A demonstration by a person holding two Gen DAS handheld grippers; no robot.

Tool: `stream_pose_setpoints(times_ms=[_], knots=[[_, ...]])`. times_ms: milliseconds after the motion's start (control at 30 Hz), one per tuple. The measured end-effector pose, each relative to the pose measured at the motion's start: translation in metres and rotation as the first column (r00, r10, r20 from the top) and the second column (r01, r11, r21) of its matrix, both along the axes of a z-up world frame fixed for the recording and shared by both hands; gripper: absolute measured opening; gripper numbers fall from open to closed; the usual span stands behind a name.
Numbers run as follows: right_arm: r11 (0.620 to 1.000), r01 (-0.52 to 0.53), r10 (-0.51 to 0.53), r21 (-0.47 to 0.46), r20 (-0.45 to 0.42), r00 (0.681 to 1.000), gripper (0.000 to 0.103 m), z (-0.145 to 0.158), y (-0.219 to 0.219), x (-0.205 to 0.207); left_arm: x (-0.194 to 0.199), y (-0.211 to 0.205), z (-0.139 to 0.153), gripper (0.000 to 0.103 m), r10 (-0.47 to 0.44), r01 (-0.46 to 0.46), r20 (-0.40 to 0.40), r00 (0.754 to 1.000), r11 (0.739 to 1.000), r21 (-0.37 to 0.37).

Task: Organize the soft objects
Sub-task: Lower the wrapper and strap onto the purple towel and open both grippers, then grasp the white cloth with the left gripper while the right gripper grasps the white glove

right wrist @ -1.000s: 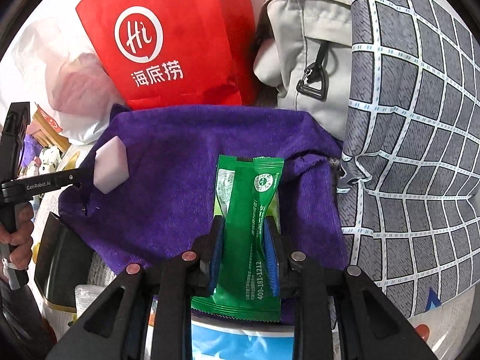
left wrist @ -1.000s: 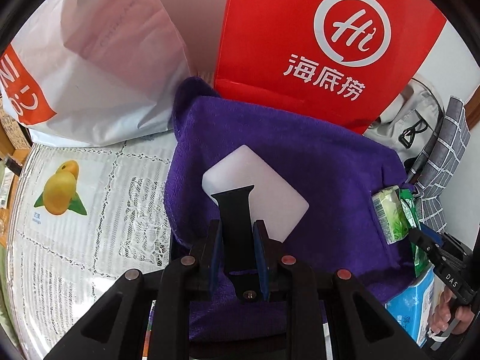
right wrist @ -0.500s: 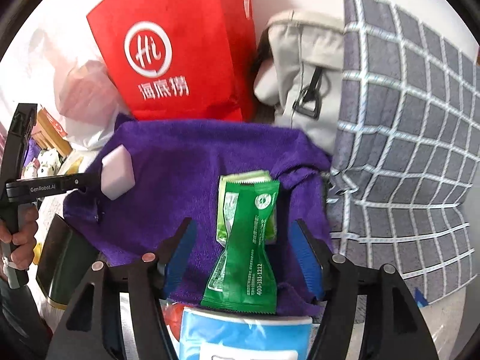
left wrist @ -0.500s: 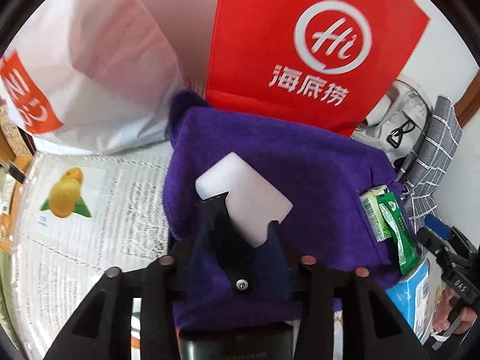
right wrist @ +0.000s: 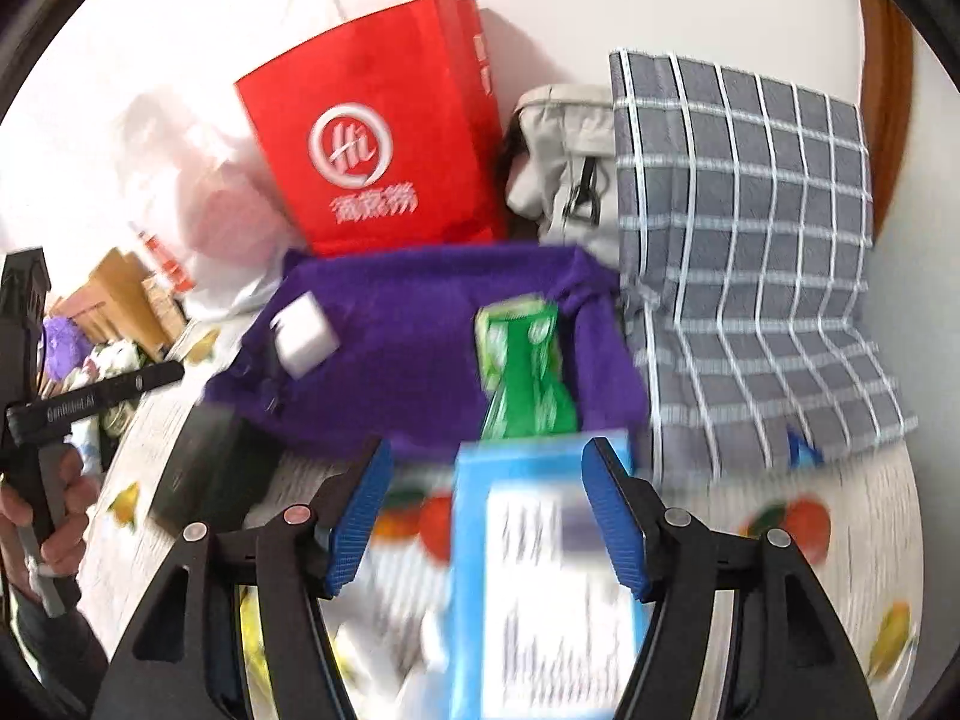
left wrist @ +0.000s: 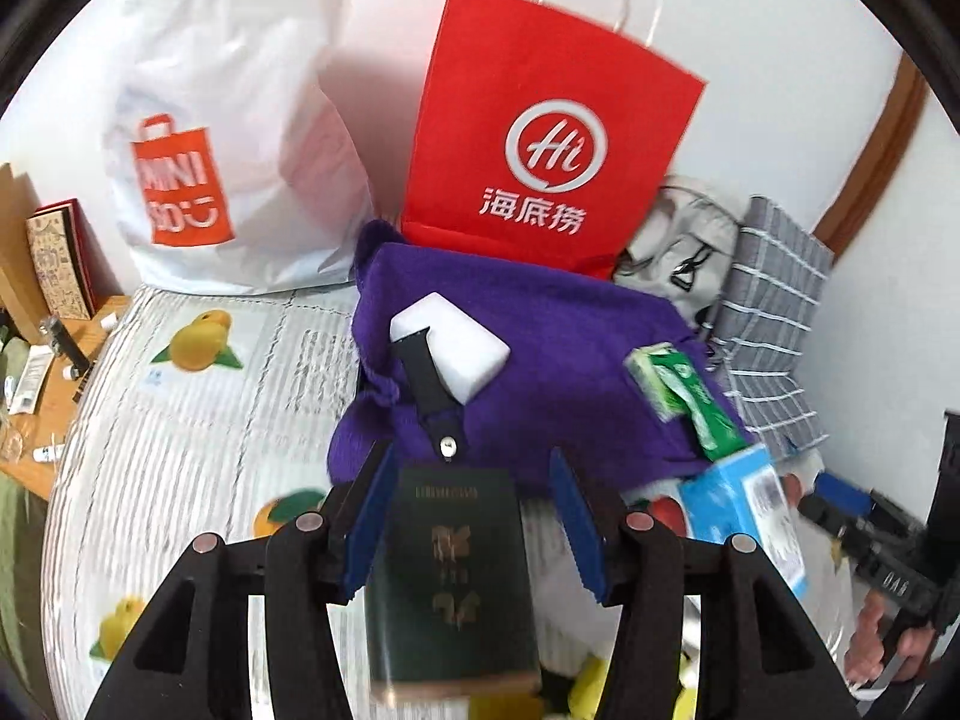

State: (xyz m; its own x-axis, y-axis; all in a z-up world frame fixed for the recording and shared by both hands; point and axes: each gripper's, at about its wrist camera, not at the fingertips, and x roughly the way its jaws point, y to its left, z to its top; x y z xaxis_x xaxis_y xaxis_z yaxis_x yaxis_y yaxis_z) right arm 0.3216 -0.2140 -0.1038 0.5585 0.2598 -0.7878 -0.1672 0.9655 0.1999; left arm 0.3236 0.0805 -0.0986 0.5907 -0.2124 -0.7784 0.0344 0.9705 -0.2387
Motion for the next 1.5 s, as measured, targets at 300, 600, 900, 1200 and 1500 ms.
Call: stream_pose_setpoints(times_ms=[300,600,900,1200,1500], knots=[[0.999,0.0,-0.001,-0.052,-0.02,1.0,0.065,-0.022,0.001,-0.099,-0.068,-0.003,-0.006,0.054,-0.074,0.071,-0.052,0.996,0.996,-0.049],[0.998,-0.037,0.033,-0.046,-0.078,0.996,0.064,-0.07,0.012,-0.13,-0.117,-0.016,-0.041,0.054,-0.088,0.087,-0.133,0.987,0.996,-0.014],[0.994,-0.079,0.079,-0.077,0.004,0.997,0.015,-0.086,0.018,-0.137,-0.143,-0.029,-0.059,0.054,-0.08,0.086,-0.164,0.983,0.996,0.033],[0.995,-0.093,0.095,-0.029,0.094,0.991,0.01,-0.053,0.005,-0.17,-0.144,-0.055,-0.074,0.054,-0.115,0.123,-0.189,0.975,0.992,0.03],[0.998,-0.047,0.052,-0.052,0.109,0.993,0.01,-0.051,-0.018,-0.199,-0.14,-0.081,-0.087,0.054,-0.122,0.141,-0.202,0.972,0.987,0.083]])
